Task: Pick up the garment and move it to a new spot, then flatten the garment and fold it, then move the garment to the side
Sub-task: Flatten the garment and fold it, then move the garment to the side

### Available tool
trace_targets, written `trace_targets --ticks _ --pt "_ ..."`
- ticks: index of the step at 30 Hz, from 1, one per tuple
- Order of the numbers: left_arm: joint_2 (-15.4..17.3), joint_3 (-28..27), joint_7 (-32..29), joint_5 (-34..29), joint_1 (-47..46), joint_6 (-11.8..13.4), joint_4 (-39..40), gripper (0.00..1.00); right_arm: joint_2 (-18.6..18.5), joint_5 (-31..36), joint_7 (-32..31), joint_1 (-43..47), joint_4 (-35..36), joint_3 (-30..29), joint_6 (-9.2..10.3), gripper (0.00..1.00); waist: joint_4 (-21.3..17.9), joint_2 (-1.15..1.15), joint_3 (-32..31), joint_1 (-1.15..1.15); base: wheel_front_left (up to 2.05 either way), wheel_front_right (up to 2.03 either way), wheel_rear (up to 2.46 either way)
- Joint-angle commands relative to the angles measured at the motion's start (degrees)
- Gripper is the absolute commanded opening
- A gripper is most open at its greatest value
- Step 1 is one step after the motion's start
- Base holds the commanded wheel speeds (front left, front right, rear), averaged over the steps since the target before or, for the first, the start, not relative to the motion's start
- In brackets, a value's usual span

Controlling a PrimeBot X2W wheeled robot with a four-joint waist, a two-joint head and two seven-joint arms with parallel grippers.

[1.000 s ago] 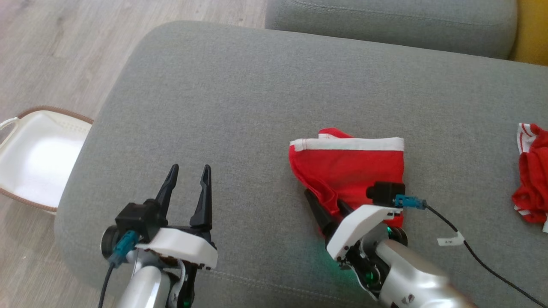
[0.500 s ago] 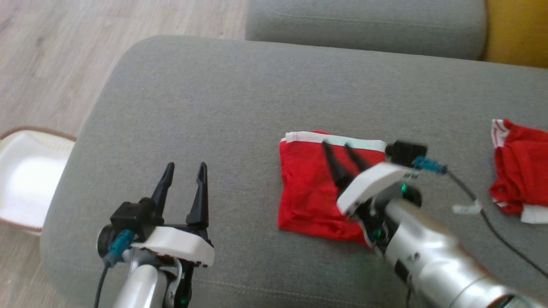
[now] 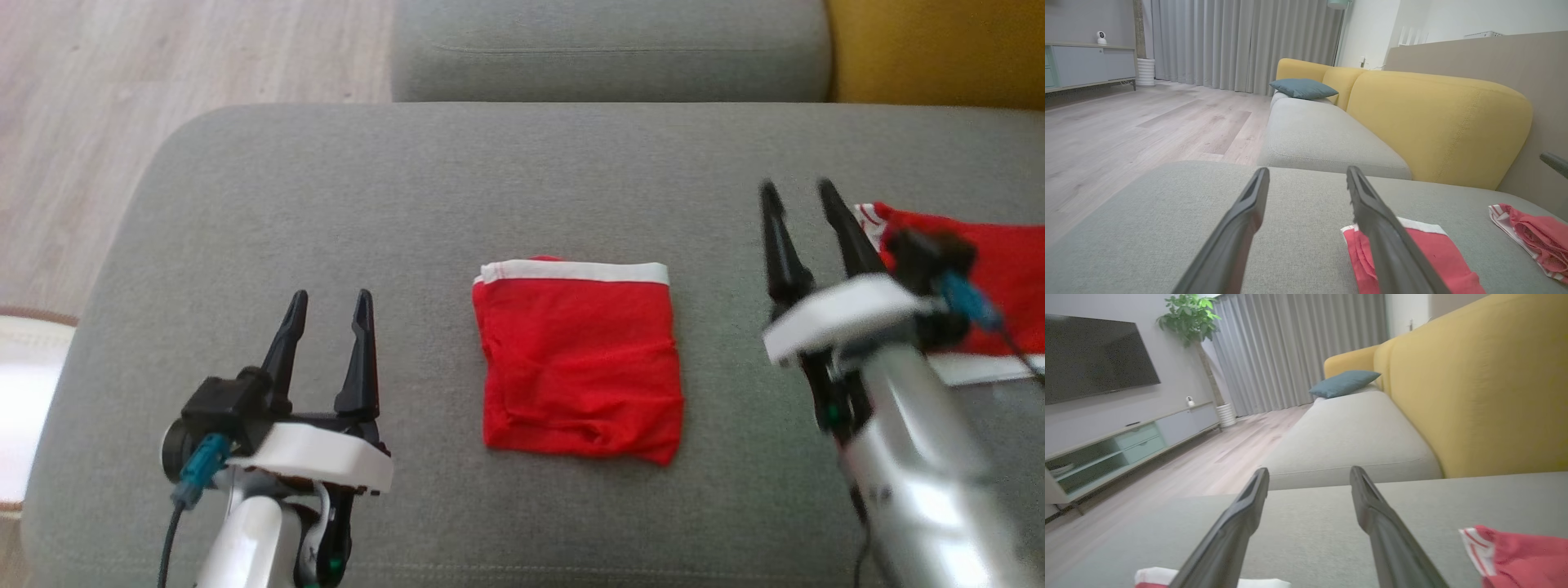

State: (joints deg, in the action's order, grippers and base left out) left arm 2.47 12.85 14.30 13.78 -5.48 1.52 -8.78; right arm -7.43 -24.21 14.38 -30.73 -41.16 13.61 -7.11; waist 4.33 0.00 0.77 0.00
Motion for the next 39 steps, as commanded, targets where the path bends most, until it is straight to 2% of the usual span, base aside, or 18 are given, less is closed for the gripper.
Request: trace_targets --ticks 1,4,7,14,29,39 --pt "0.4 -2.1 0.7 0.2 -3.1 0.1 2.5 1.0 2.1 5.1 0.6 3.4 6.1 -2.8 -0.37 1.0 -0.9 0.0 0.0 0.0 0.0 0.0 0.0" --pt "0.4 -2.2 0.7 0.7 -2.9 0.2 3.0 1.0 3.7 12.4 0.6 9.4 13.3 -6.9 -0.37 1.0 -1.7 0.0 0.0 0.0 0.0 0.0 0.0" --pt "0.4 -2.4 0.7 0.9 -2.4 0.2 3.2 1.0 4.4 16.0 0.6 14.1 18.7 -9.5 -0.37 1.0 -2.3 0.0 0.0 0.0 0.0 0.0 0.0" --pt "0.4 -2.8 0.7 1.3 -0.9 0.0 3.5 1.0 4.5 15.3 0.6 21.0 25.2 -8.4 -0.37 1.0 -3.0 0.0 0.1 0.0 0.0 0.0 0.0" --pt "0.4 -2.5 0.7 1.6 -0.7 -0.8 3.9 1.0 4.5 14.2 -0.2 22.7 26.1 -8.4 -0.37 1.0 -2.7 0.0 2.1 0.0 0.0 0.0 0.0" --pt "0.4 -0.8 0.7 2.2 -3.2 -1.2 3.5 1.0 4.6 7.4 -10.4 17.9 19.9 -2.9 -0.37 1.0 1.1 0.0 6.9 0.0 0.0 0.0 0.0"
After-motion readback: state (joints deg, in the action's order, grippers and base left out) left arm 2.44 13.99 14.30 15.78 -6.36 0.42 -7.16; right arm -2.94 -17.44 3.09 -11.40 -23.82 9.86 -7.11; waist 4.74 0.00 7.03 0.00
